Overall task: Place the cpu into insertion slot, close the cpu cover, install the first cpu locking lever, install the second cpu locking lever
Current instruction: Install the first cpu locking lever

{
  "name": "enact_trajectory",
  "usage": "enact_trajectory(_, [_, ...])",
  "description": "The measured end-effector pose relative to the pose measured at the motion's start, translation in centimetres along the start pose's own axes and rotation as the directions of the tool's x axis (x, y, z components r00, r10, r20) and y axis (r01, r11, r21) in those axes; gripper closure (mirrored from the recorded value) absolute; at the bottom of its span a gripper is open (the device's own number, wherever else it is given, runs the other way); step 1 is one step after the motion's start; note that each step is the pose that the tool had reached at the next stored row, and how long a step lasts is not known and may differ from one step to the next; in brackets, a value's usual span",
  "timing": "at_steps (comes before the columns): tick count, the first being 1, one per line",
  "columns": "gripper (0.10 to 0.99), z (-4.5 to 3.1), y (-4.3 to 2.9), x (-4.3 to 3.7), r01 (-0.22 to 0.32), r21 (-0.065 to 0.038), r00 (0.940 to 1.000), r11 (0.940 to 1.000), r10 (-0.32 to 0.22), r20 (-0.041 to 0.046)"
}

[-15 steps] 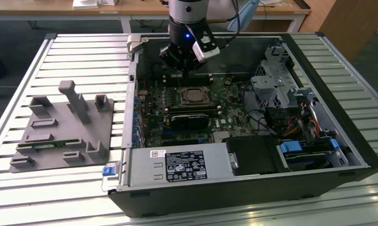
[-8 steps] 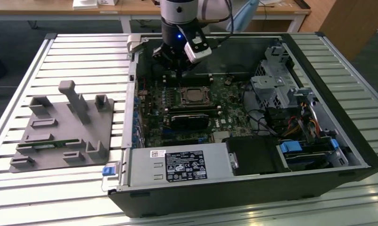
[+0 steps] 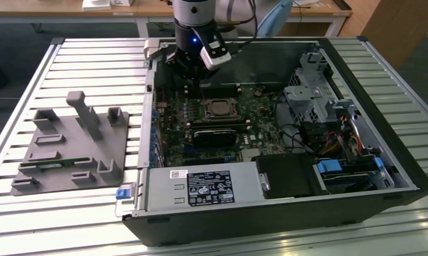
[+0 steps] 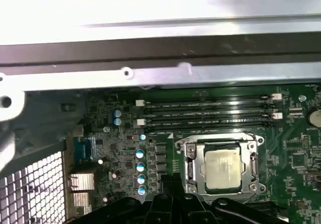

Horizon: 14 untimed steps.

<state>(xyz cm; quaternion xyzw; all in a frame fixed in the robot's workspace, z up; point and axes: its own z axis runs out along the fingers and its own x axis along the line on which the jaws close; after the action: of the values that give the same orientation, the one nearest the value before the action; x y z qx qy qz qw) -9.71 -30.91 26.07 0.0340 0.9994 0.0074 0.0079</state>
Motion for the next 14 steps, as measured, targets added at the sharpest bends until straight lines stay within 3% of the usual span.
enact_trajectory(6, [0.98, 0.15, 0.84, 0.31, 0.026, 0.0, 0.9997, 0.9997, -0.026, -0.0004])
enact_trajectory(14, [0.98, 0.38, 1.77, 0.15, 0.032, -0.001, 0.9995, 0.9995, -0.032, -0.0005])
